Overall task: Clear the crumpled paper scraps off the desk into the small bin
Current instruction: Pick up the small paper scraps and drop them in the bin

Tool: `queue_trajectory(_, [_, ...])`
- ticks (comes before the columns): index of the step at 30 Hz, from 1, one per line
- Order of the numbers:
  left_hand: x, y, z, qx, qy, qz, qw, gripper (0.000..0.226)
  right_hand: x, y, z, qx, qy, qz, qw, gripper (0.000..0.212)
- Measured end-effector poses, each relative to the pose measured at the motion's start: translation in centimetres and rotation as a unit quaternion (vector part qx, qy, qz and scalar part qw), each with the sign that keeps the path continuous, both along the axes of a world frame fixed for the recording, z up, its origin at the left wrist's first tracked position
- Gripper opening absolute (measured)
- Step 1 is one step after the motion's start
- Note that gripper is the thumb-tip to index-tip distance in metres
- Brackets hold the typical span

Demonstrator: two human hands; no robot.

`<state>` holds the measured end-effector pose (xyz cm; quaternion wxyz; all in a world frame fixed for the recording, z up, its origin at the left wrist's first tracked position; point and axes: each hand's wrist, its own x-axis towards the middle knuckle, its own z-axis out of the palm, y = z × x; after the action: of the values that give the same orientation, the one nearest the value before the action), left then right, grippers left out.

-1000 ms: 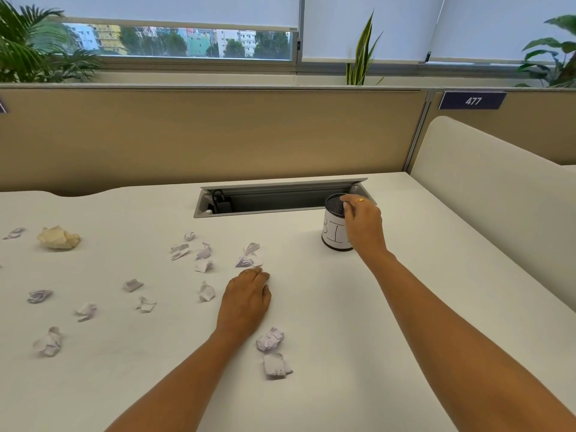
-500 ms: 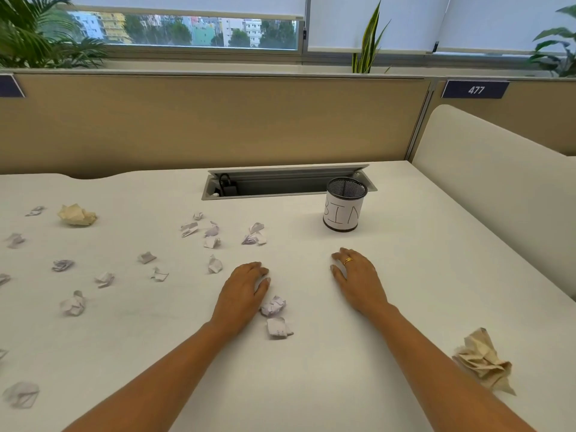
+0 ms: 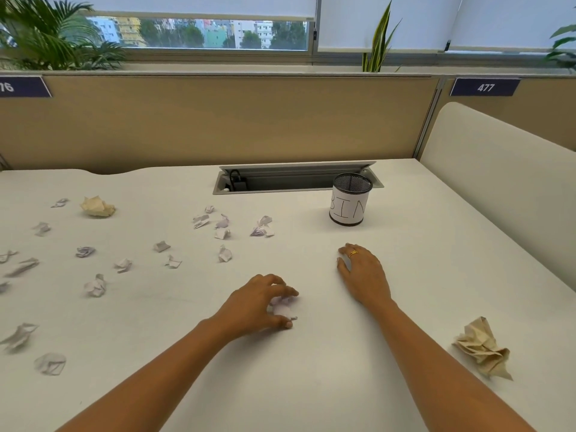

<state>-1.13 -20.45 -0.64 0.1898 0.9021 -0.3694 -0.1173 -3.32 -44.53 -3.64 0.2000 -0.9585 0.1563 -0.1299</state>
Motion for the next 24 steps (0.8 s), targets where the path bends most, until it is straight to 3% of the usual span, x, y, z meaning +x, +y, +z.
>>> queue_trajectory(9, [1.8,-2.2,0.5,-0.062,0.028,0.043,0.997,0.033,0.2,0.0,0.0,0.004,-0.012,0.0,1.0,0.037])
queue_trajectory(14, [3.9,-5.2,2.6,-0.115,0.042,0.047,0.991,0.033,0.2,0.0,-0.1,0.0,-0.021,-0.006,1.0,0.036])
queue_trajectory(24, [9.7,-16.7,9.1,-0.125,-0.02,0.06,0.99,0.042,0.1,0.1,0.1,-0.015,-0.054,-0.001,0.998,0.032])
